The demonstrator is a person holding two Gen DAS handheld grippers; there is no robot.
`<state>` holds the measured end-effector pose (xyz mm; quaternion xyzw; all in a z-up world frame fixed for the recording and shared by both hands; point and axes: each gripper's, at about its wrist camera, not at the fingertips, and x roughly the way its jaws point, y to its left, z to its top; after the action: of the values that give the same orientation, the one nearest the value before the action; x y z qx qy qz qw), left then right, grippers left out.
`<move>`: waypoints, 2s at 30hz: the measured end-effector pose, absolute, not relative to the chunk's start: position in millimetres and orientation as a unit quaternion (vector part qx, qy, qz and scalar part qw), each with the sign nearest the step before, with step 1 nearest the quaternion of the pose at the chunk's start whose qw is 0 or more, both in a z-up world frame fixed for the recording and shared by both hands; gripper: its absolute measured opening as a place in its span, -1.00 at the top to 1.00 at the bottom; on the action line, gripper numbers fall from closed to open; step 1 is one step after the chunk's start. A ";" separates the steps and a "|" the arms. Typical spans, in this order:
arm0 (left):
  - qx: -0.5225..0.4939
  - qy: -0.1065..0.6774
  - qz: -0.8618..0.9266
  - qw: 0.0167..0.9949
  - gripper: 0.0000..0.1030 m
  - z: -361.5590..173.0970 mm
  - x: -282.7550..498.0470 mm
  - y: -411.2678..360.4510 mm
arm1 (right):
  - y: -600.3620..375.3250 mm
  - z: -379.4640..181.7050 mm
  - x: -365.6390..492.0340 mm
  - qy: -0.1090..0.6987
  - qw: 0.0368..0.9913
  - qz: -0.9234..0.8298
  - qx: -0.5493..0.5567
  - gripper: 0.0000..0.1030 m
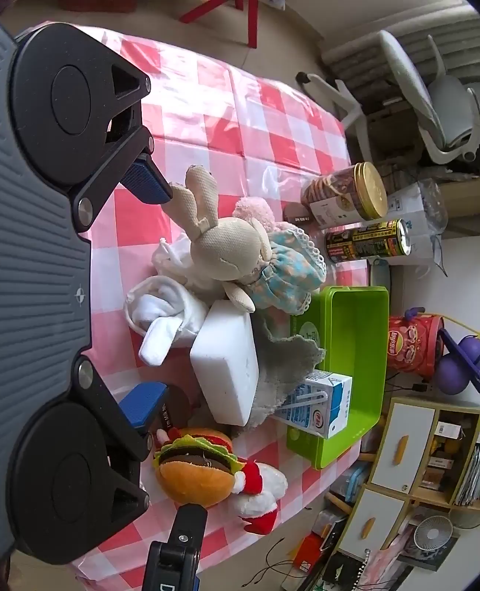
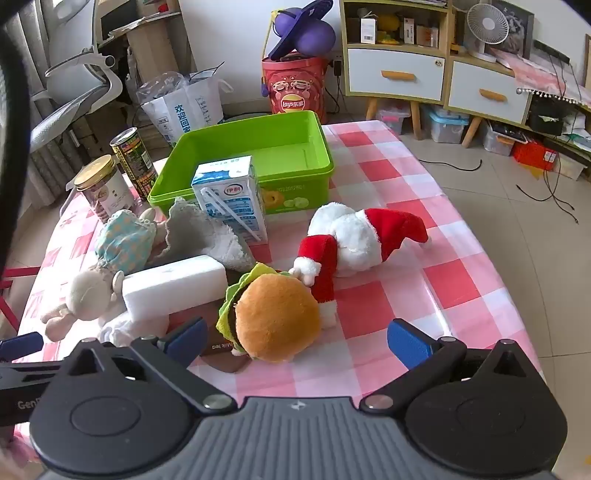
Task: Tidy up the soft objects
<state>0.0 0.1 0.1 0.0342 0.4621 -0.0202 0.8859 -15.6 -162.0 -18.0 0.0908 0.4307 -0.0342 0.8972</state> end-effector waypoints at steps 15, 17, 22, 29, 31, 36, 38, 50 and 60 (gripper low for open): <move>0.029 0.458 -0.017 0.888 -0.90 1.2 1.0 5.0 | -163.1 -26.2 -12.1 0.432 0.898 -0.034 0.083 -0.74; 0.030 0.458 -0.017 0.888 -0.90 1.2 1.0 4.9 | -159.3 -19.8 -14.5 0.432 0.897 -0.036 0.081 -0.74; 0.028 0.458 -0.019 0.888 -0.90 1.2 0.9 5.5 | -159.7 -19.6 -14.9 0.431 0.898 -0.036 0.082 -0.74; 0.026 0.458 -0.017 0.889 -0.90 2.2 1.6 5.9 | -160.1 -18.1 -15.0 0.431 0.898 -0.035 0.083 -0.74; 0.025 0.457 -0.017 0.889 -0.90 2.9 1.7 5.5 | -160.1 -17.6 -15.0 0.430 0.898 -0.035 0.083 -0.74; 0.025 0.454 -0.016 0.890 -0.90 4.2 0.8 5.8 | -160.3 -15.8 -15.3 0.429 0.898 -0.030 0.088 -0.74; 0.024 0.453 -0.016 0.891 -0.90 5.2 0.4 5.9 | -159.7 -14.3 -16.0 0.426 0.900 -0.028 0.088 -0.74; 0.024 0.437 -0.015 0.899 -0.90 12.7 -2.4 9.2 | -159.7 -11.9 -17.6 0.420 0.903 -0.030 0.088 -0.74; 0.026 0.436 -0.019 0.899 -0.90 12.6 -2.8 9.1 | -158.8 -11.7 -17.6 0.421 0.903 -0.028 0.086 -0.74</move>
<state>-2.8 9.1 12.6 0.0255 0.4364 -0.0187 0.8992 -17.6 -158.8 -11.7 0.0863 0.4205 -0.0276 0.9027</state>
